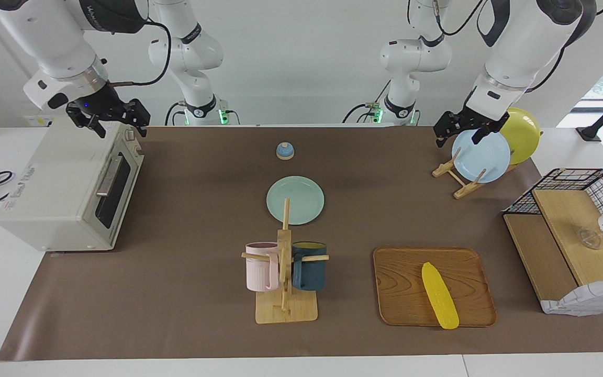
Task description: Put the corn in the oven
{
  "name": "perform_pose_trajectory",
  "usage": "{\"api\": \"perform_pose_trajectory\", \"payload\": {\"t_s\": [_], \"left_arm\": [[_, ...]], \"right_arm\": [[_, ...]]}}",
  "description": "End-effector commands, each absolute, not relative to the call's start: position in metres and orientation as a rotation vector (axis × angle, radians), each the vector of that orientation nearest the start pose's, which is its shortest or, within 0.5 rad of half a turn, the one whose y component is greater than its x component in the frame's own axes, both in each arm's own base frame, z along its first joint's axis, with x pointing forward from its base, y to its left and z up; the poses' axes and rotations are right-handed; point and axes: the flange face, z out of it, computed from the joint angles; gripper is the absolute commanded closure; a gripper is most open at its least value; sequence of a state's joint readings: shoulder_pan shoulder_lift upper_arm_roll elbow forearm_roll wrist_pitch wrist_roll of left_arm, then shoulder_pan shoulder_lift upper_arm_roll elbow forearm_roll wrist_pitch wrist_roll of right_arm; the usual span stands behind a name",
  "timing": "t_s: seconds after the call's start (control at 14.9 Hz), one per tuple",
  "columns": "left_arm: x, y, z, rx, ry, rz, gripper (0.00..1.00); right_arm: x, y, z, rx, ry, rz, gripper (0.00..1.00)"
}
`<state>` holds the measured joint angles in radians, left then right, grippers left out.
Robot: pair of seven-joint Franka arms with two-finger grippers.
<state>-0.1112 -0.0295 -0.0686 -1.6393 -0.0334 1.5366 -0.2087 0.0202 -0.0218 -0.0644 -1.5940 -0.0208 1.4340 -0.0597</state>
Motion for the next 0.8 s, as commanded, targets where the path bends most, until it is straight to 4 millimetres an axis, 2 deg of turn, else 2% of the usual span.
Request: {"api": "perform_pose_trajectory", "payload": {"t_s": [0.0,0.47,0.6,0.74], "left_arm": [[0.528,-0.102,0.607,-3.172,-0.055,0.105,0.00],[0.536,-0.104,0.604,-3.184,-0.053,0.046,0.00],[0.546,-0.105,0.598,-3.190,-0.057,0.026,0.00],[0.564,-0.109,0.581,-3.211,-0.064,-0.010,0.00]], "right_arm": [[0.525,-0.027,0.616,-3.126,0.007,0.209,0.00],[0.525,-0.027,0.616,-3.126,0.007,0.209,0.00],[0.525,-0.027,0.616,-3.126,0.007,0.209,0.00],[0.525,-0.027,0.616,-3.126,0.007,0.209,0.00]]}}
